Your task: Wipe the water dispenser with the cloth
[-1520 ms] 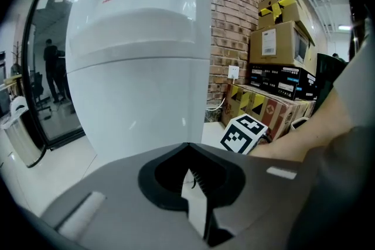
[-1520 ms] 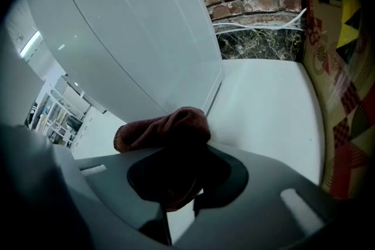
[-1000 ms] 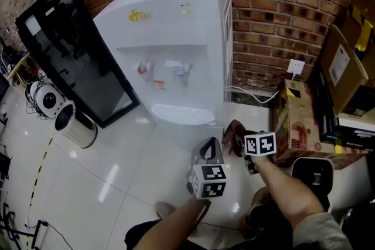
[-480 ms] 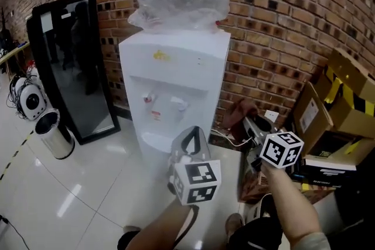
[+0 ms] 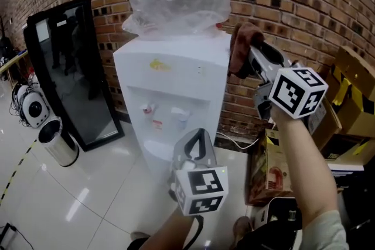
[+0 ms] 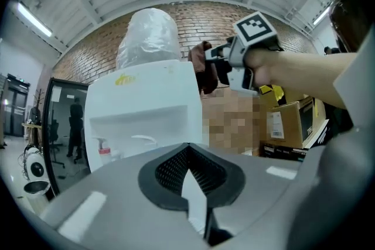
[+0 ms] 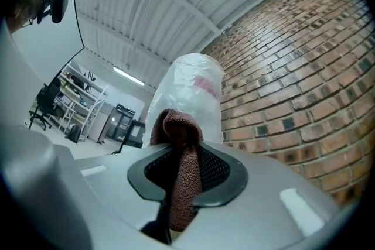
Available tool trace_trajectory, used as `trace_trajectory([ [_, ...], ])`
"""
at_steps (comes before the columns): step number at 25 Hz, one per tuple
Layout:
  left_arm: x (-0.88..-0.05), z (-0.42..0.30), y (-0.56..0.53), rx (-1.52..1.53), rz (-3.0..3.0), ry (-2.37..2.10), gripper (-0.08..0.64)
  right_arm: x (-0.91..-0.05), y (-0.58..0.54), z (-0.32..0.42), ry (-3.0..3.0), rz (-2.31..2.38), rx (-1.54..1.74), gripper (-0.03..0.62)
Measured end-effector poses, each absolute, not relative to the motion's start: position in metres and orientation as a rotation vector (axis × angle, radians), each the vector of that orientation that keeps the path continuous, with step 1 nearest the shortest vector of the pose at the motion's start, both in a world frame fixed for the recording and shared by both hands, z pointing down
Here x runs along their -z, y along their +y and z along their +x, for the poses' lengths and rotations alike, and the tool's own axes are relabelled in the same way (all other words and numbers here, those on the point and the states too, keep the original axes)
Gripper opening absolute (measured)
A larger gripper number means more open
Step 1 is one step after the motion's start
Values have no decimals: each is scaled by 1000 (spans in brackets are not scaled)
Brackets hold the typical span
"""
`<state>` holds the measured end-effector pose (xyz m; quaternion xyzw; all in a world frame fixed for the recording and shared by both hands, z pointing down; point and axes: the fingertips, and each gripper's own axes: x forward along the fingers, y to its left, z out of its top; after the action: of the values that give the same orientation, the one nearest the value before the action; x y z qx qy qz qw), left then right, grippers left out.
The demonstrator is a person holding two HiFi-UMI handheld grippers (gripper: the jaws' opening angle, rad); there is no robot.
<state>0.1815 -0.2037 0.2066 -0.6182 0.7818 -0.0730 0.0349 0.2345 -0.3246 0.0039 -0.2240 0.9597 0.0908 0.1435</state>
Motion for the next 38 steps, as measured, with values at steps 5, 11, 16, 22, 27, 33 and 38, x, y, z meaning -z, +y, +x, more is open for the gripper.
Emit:
trace_trajectory([
  [5, -205, 176, -200, 224, -1890, 2421, 0, 2, -342, 198, 2815, -639, -279, 89],
  [11, -219, 182, -208, 259, -1926, 2420, 0, -12, -343, 195, 2785, -652, -263, 87],
  [16, -231, 192, -213, 297, -1957, 2407, 0, -38, -356, 213, 2789, -704, -171, 86],
  [22, -240, 186, -211, 264, -1921, 2449, 0, -80, -359, 214, 2857, -697, -100, 87],
  [27, -253, 181, -211, 246, -1901, 2488, 0, -114, -360, 212, 2898, -720, -75, 87],
  [33, -278, 190, -214, 252, -1952, 2478, 0, -167, -364, 211, 2965, -743, -26, 87],
  [38, -304, 195, -215, 258, -1998, 2486, 0, -208, -365, 211, 3008, -755, -5, 87],
])
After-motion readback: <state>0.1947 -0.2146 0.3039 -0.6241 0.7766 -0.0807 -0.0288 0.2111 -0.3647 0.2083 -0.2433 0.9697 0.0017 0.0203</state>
